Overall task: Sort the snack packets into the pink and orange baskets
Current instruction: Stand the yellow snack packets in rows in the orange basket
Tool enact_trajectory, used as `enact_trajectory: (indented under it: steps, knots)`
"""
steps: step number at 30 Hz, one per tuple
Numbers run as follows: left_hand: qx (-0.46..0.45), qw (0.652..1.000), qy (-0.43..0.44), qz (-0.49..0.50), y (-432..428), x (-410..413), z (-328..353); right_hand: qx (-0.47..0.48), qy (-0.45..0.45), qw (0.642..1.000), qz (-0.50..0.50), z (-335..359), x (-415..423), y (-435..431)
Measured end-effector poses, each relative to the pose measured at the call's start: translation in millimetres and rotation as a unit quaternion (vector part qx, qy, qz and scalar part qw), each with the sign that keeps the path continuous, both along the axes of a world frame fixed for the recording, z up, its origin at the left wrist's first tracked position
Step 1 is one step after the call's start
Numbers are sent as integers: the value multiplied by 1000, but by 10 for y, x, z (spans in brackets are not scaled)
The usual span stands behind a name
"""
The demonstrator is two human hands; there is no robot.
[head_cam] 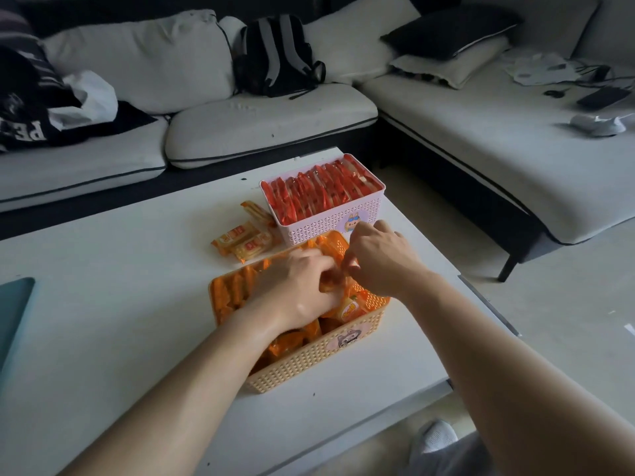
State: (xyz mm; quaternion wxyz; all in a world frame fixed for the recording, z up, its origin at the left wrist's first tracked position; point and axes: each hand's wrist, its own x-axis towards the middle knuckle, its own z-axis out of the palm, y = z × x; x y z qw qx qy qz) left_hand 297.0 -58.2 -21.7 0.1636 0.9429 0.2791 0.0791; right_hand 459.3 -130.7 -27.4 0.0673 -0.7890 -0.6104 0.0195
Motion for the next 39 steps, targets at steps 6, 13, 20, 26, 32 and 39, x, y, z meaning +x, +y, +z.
enact_trajectory:
  steps: [6,13,20,26,32,39]
  knots:
    - [31,999,30,-1,-121,-4,-99,-44,46,998,10,69,-37,-79]
    - [-137,980,-128,69,-37,-496,333,119,322,937,73,492,-315,-80]
    - [-261,892,-255,267,5,-1416,470,67,256,953,147,449,-904,75]
    - [-343,816,-324,335,23,-1715,345,-70,119,975,174,155,-1293,81]
    - [-402,768,-364,340,33,-1792,303,-57,93,979,172,46,-1240,113]
    - [-420,799,-315,295,-15,-1664,272,-3,185,975,122,198,-757,135]
